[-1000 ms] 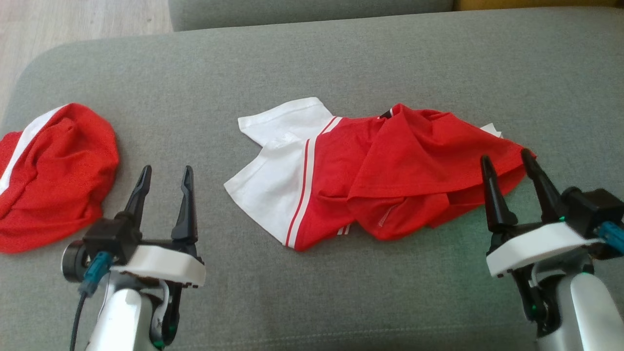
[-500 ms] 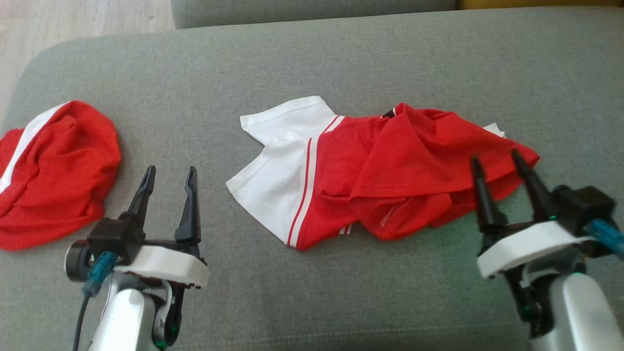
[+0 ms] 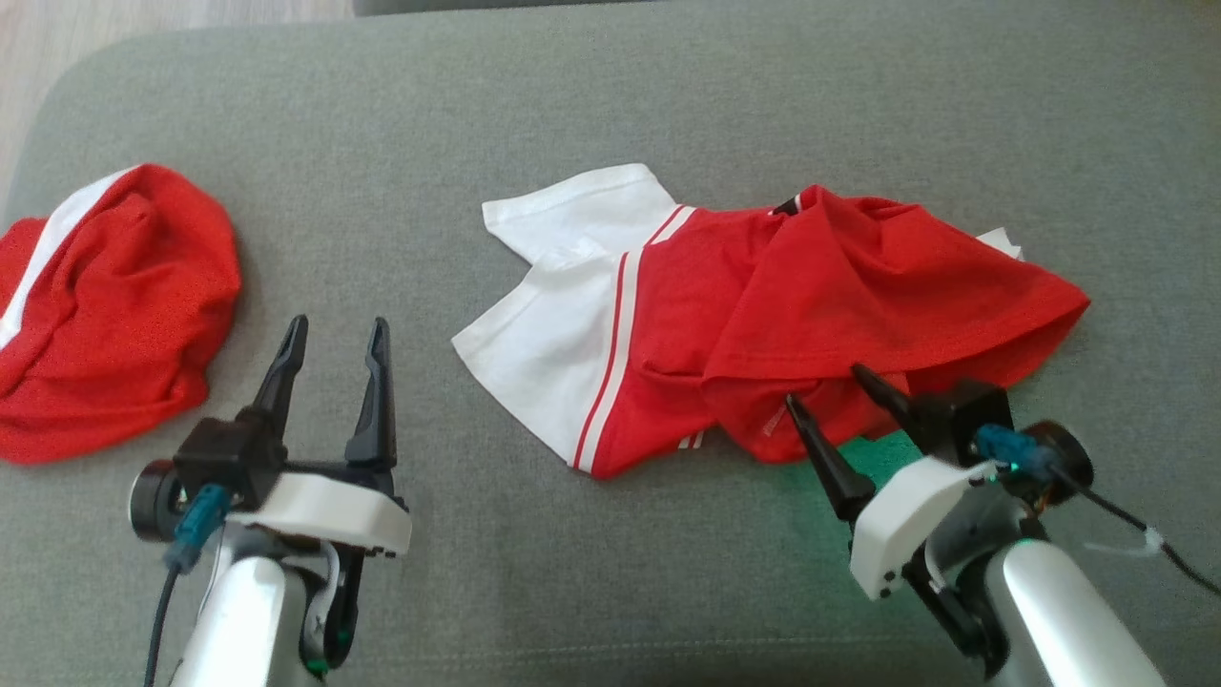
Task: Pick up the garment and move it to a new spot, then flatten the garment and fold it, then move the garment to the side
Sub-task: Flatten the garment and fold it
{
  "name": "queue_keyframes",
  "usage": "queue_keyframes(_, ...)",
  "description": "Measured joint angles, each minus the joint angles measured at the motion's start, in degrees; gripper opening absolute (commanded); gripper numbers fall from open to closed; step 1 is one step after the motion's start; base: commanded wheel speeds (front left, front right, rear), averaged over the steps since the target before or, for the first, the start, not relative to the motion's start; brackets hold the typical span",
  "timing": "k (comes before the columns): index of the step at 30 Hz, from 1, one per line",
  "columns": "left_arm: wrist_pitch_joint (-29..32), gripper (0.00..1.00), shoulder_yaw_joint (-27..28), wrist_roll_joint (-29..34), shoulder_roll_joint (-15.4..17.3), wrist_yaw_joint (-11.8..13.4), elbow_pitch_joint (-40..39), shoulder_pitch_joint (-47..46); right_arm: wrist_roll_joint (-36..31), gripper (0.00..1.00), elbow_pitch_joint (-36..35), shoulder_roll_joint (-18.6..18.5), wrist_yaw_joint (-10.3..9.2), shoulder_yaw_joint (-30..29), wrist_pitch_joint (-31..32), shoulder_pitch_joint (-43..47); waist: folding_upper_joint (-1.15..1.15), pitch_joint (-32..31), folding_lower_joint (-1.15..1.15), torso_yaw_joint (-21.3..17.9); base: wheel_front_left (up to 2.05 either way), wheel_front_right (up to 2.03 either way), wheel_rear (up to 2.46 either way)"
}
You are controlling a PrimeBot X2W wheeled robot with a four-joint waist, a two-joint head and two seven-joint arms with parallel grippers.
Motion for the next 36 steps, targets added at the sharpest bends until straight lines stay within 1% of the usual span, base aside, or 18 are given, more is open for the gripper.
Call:
queue_keyframes(5,0.0,1.0,0.02,0.0,-0.02,0.02,-0.01,-1.03,-1.11,1.0,0.92,-0.53,0.0,0.91,0.01,-2.16,0.0,0.87,0.0,0.42,0.0,0.0,0.0)
queue_keyframes(11,0.0,1.0,0.0,0.01,-0.23,0.08,-0.01,-1.25,-1.45,1.0,4.23,-1.42,0.0,1.32,0.48,-4.05,0.0,1.9,0.0,0.87,0.0,0.0,0.0)
queue_keyframes(12,0.0,1.0,0.0,0.01,-0.3,0.07,0.0,-1.43,-1.53,0.96,4.66,-1.53,0.0,1.32,0.48,-4.42,0.0,2.06,0.0,0.92,0.0,0.0,0.0)
queue_keyframes(13,0.0,1.0,0.01,0.01,-0.32,0.07,0.0,-1.76,-1.59,0.75,5.14,-1.57,0.0,1.33,0.47,-4.82,0.0,2.23,0.0,0.98,0.0,0.0,0.0)
queue_keyframes(14,0.0,1.0,0.01,0.01,-0.34,0.07,-0.01,-2.11,-1.59,0.45,5.56,-1.6,0.0,1.34,0.44,-5.27,0.0,2.37,0.0,1.03,0.0,0.0,0.0)
queue_keyframes(15,0.0,1.0,0.02,0.01,-0.38,0.07,-0.01,-2.37,-1.59,0.27,5.84,-1.62,0.0,1.33,0.41,-5.6,0.0,2.47,0.0,1.08,0.0,0.0,0.0)
queue_keyframes(16,0.0,1.0,0.02,0.02,-0.43,0.07,-0.01,-2.54,-1.58,0.01,6.03,-1.6,0.0,1.32,0.1,-5.86,0.0,2.56,0.0,1.11,0.0,0.0,0.0)
queue_keyframes(21,0.0,1.0,0.05,0.07,-0.54,0.07,-0.01,-2.93,-1.1,0.0,5.69,-1.57,0.0,0.63,-2.63,-6.41,0.0,2.88,0.0,1.1,0.0,0.0,0.0)
queue_keyframes(25,0.0,1.0,0.15,0.11,-0.57,0.07,-0.02,-2.93,-0.83,0.0,3.97,-1.45,0.0,-1.56,-3.65,-6.41,0.0,3.01,0.0,0.82,0.0,0.0,0.0)
queue_keyframes(30,0.0,1.0,0.26,0.12,-0.62,0.08,-0.12,-2.94,0.87,0.0,1.56,-1.01,0.0,-6.99,-4.17,-6.47,0.0,3.36,0.0,0.38,0.0,0.0,0.0)
queue_keyframes(36,0.0,1.0,0.29,0.62,-0.74,0.07,-0.34,-3.18,2.57,0.0,1.94,-0.78,0.0,-14.24,-4.12,-7.46,0.0,4.12,0.0,0.29,0.0,0.0,0.0)
